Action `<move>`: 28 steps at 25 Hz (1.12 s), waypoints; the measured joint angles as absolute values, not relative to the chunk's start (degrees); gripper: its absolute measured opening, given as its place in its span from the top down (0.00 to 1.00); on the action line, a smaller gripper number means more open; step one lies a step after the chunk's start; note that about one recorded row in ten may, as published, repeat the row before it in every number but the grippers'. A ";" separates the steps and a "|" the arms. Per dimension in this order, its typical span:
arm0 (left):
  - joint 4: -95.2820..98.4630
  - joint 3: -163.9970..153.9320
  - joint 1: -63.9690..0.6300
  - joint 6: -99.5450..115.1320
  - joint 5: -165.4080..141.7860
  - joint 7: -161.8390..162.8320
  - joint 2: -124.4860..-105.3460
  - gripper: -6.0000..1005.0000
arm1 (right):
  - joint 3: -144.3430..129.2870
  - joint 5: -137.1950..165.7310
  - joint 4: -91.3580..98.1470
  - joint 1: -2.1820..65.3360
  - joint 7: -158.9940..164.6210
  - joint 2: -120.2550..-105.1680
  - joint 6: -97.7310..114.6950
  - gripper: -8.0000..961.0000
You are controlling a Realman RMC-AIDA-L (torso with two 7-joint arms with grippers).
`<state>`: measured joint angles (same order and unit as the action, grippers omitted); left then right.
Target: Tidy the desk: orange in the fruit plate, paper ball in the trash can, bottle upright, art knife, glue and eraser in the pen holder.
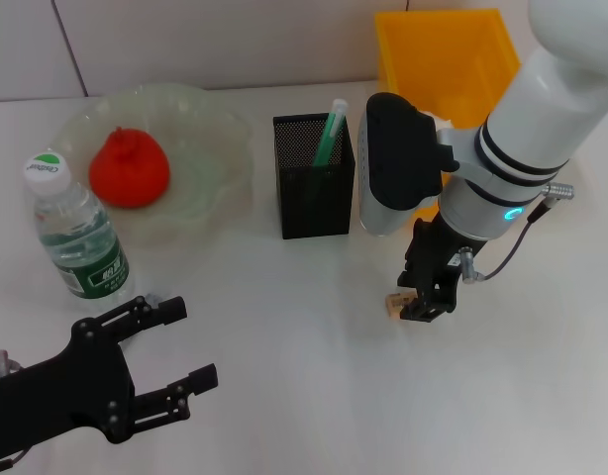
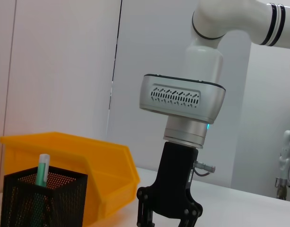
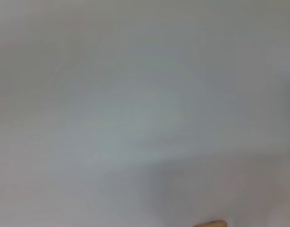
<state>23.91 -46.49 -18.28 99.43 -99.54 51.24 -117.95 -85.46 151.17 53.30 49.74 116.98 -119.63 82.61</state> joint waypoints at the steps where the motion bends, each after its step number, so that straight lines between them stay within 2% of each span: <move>1: 23.91 -46.49 -18.28 99.45 -99.55 51.24 -117.95 0.19 | -85.48 151.16 53.04 49.79 116.92 -119.63 82.38 0.58; 15: 23.90 -46.49 -18.19 99.58 -99.58 51.32 -117.86 0.19 | -87.11 150.36 49.60 51.20 116.49 -119.61 80.32 0.60; 23: 23.90 -46.50 -18.19 99.58 -99.58 51.33 -117.86 0.19 | -86.43 149.82 50.91 50.70 116.46 -119.55 80.68 0.74; 28: 23.90 -46.49 -18.19 99.68 -99.57 51.33 -117.86 0.19 | -79.87 145.54 62.80 46.85 117.56 -119.41 83.80 0.73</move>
<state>23.90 -46.49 -18.19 99.68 -99.57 51.33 -117.86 -79.87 145.54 62.80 46.85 117.56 -119.41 83.80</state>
